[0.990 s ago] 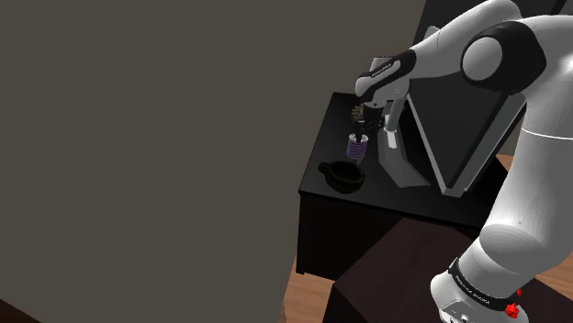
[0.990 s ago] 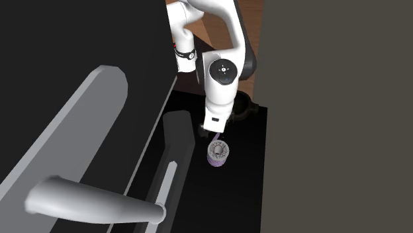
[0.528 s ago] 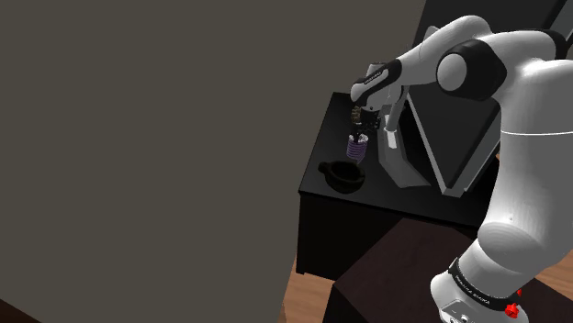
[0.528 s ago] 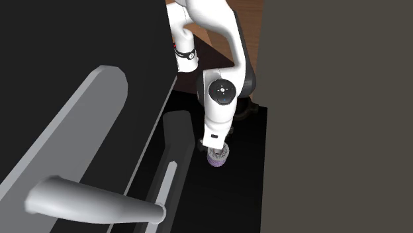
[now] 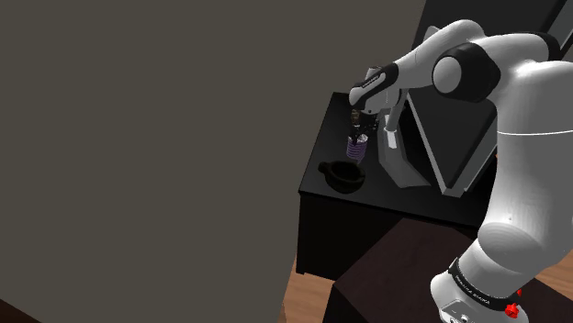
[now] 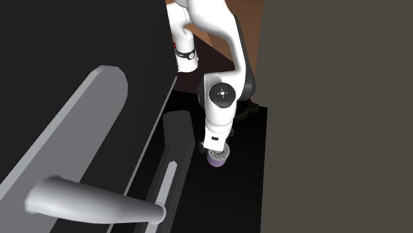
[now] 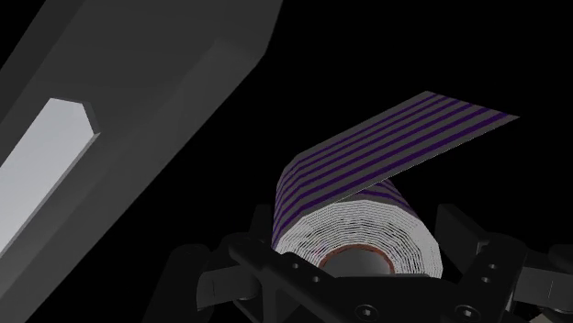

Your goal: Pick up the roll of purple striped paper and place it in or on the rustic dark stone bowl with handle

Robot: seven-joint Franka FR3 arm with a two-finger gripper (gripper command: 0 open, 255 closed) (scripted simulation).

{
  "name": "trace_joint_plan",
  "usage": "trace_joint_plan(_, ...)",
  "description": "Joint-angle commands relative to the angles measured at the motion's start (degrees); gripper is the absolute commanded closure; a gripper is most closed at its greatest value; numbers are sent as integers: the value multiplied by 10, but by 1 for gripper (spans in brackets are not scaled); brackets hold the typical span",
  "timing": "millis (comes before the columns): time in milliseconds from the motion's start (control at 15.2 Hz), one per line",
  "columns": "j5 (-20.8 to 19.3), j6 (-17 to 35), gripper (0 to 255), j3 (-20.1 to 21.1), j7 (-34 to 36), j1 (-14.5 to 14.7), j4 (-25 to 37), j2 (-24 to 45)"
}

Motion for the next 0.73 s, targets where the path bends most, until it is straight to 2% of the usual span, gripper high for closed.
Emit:
trace_joint_plan(0, 1, 0, 0, 1, -4, -3, -2, 15)
trace_joint_plan(198, 3, 0, 0, -1, -5, -1, -2, 15)
trace_joint_plan(264, 4, 0, 255, -1, -7, -3, 1, 18)
trace_joint_plan(660, 2, -4, 255, -1, -3, 0, 2, 15)
